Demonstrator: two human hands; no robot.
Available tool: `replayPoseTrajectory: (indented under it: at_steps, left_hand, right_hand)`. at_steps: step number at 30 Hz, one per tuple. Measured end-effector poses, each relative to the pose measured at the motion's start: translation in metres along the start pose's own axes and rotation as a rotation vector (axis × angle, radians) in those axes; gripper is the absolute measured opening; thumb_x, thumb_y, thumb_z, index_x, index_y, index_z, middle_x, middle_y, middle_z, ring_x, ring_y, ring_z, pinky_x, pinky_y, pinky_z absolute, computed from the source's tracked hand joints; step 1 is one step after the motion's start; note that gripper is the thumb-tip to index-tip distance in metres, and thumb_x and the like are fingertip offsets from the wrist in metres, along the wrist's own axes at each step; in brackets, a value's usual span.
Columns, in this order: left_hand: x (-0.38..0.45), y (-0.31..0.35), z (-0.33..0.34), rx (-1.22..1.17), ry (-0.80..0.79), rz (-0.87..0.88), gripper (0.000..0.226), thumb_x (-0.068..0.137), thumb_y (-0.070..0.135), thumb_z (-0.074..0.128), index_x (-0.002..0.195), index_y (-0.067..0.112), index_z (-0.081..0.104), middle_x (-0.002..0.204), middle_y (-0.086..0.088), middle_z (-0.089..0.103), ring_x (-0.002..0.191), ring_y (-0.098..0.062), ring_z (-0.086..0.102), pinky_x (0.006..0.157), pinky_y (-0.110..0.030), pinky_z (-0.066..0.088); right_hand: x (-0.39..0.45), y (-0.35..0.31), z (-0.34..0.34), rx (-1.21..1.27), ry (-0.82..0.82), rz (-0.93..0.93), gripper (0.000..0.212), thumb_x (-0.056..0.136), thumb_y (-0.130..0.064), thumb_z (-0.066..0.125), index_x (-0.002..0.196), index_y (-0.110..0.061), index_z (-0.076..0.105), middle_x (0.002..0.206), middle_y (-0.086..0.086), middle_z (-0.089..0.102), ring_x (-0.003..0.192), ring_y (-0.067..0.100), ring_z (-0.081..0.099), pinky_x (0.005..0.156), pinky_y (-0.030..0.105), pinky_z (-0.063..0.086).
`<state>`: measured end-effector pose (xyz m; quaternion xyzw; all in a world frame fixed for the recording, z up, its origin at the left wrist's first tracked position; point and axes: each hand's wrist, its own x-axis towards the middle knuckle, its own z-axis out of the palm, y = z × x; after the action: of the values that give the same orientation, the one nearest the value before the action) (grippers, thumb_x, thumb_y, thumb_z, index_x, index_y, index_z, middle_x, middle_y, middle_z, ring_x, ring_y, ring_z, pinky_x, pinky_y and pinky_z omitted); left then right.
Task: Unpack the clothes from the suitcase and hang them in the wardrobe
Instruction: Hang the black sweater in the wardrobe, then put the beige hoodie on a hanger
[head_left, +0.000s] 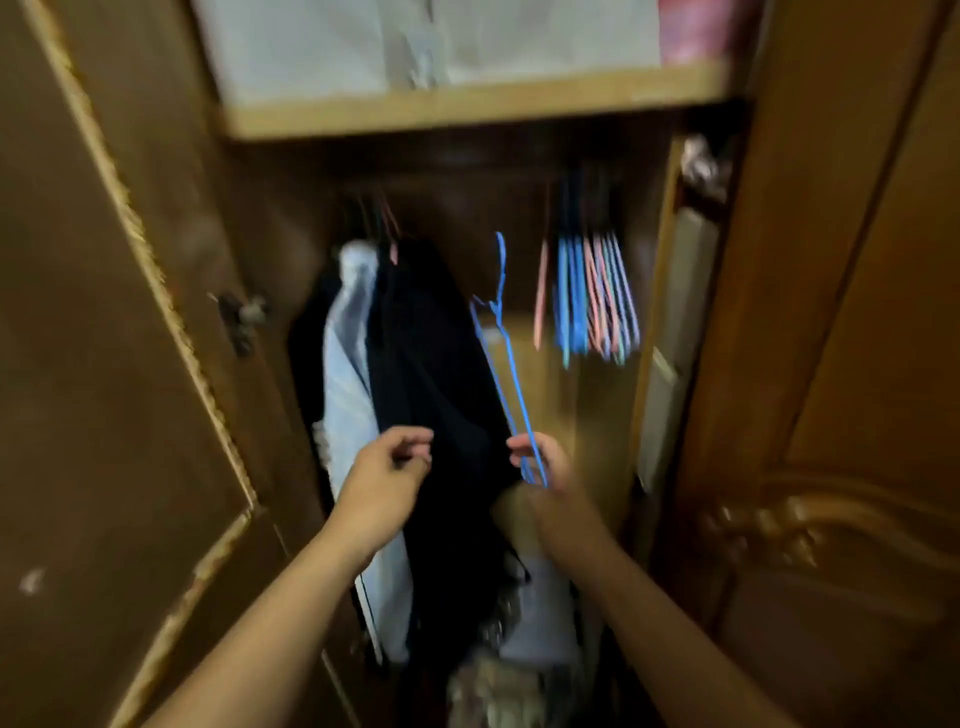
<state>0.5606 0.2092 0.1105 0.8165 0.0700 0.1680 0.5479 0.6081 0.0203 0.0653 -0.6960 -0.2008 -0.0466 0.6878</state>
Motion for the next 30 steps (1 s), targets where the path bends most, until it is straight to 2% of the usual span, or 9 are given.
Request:
replayPoseTrajectory:
  at_steps: [6, 10, 15, 18, 20, 23, 25, 27, 30]
  left_hand:
    - [-0.057, -0.106, 0.116, 0.028, -0.198, -0.196, 0.043, 0.095, 0.0, 0.058, 0.128, 0.027, 0.053, 0.125, -0.011, 0.055, 0.088, -0.022, 0.061, 0.087, -0.041, 0.054]
    - [-0.108, -0.18, 0.17, 0.49, -0.436, 0.04, 0.069, 0.085, 0.024, 0.075, 0.147, 0.012, 0.047, 0.144, -0.022, 0.038, 0.122, -0.037, 0.046, 0.107, -0.045, 0.039]
    - [-0.162, -0.249, 0.213, 0.803, -0.99, 0.167, 0.03, 0.092, 0.024, 0.065, 0.114, 0.004, 0.07, 0.114, -0.023, 0.066, 0.109, -0.042, 0.06, 0.087, -0.039, 0.049]
    - [-0.223, -0.243, 0.236, 0.599, -1.313, -0.074, 0.008, 0.091, -0.005, 0.065, 0.096, -0.001, 0.071, 0.078, -0.012, 0.067, 0.07, -0.024, 0.069, 0.058, -0.02, 0.052]
    - [-0.266, -0.224, 0.251, 0.558, -1.543, -0.138, 0.015, 0.094, -0.006, 0.06, 0.096, 0.005, 0.069, 0.075, -0.009, 0.068, 0.06, -0.015, 0.067, 0.057, -0.028, 0.055]
    - [-0.321, -0.191, 0.276, 0.594, -1.797, 0.025, 0.013, 0.1, 0.009, 0.058, 0.094, 0.012, 0.069, 0.057, -0.005, 0.06, 0.048, -0.02, 0.057, 0.045, -0.026, 0.048]
    - [-0.358, -0.17, 0.298, 0.61, -1.925, 0.205, 0.015, 0.102, 0.018, 0.058, 0.092, 0.013, 0.07, 0.055, -0.003, 0.06, 0.04, -0.015, 0.053, 0.039, -0.021, 0.04]
    - [-0.398, -0.147, 0.321, 0.641, -2.022, 0.337, 0.018, 0.102, 0.015, 0.057, 0.092, 0.018, 0.072, 0.054, 0.001, 0.06, 0.038, -0.006, 0.051, 0.04, -0.019, 0.039]
    - [-0.453, -0.128, 0.359, 0.693, -2.058, 0.513, 0.025, 0.1, 0.018, 0.061, 0.081, 0.03, 0.071, 0.06, 0.006, 0.062, 0.055, -0.006, 0.062, 0.052, -0.017, 0.043]
  right_hand:
    - [-0.208, 0.085, -0.069, 0.293, 0.184, 0.471, 0.049, 0.073, 0.015, 0.054, 0.107, -0.017, 0.071, 0.105, 0.011, 0.07, 0.107, 0.025, 0.066, 0.094, 0.032, 0.052]
    - [-0.327, 0.09, -0.111, 0.413, 0.401, 0.767, 0.031, 0.085, 0.008, 0.059, 0.115, 0.0, 0.065, 0.106, 0.02, 0.065, 0.099, 0.039, 0.07, 0.091, 0.043, 0.057]
    - [-0.501, 0.047, -0.119, 0.539, 0.715, 0.869, 0.032, 0.088, 0.013, 0.052, 0.111, 0.002, 0.07, 0.102, 0.019, 0.065, 0.098, 0.053, 0.066, 0.08, 0.045, 0.059]
    - [-0.609, 0.012, -0.091, 0.58, 0.905, 0.885, 0.031, 0.079, 0.004, 0.069, 0.109, 0.001, 0.072, 0.103, 0.02, 0.068, 0.098, 0.047, 0.068, 0.084, 0.048, 0.058]
    - [-0.674, -0.006, -0.075, 0.414, 0.957, 0.994, 0.026, 0.085, 0.007, 0.066, 0.109, -0.002, 0.072, 0.103, 0.017, 0.07, 0.096, 0.031, 0.068, 0.086, 0.04, 0.057]
    - [-0.741, -0.021, -0.064, 0.088, 0.773, 1.228, 0.012, 0.087, -0.019, 0.074, 0.094, -0.029, 0.072, 0.084, -0.005, 0.067, 0.078, 0.012, 0.059, 0.071, 0.036, 0.05]
    - [-0.754, -0.015, -0.063, 0.024, 0.751, 1.254, 0.027, 0.086, -0.037, 0.078, 0.108, -0.033, 0.063, 0.094, -0.013, 0.064, 0.081, -0.001, 0.061, 0.082, 0.036, 0.054]
    - [-0.744, -0.002, -0.066, 0.056, 0.963, 1.148, 0.044, 0.091, -0.023, 0.072, 0.129, -0.024, 0.048, 0.114, -0.015, 0.06, 0.089, -0.026, 0.055, 0.085, 0.005, 0.044]
    - [-0.743, 0.031, -0.087, 0.023, 1.196, 1.023, 0.024, 0.095, -0.037, 0.065, 0.107, -0.016, 0.065, 0.097, -0.003, 0.073, 0.077, -0.011, 0.06, 0.082, 0.015, 0.044]
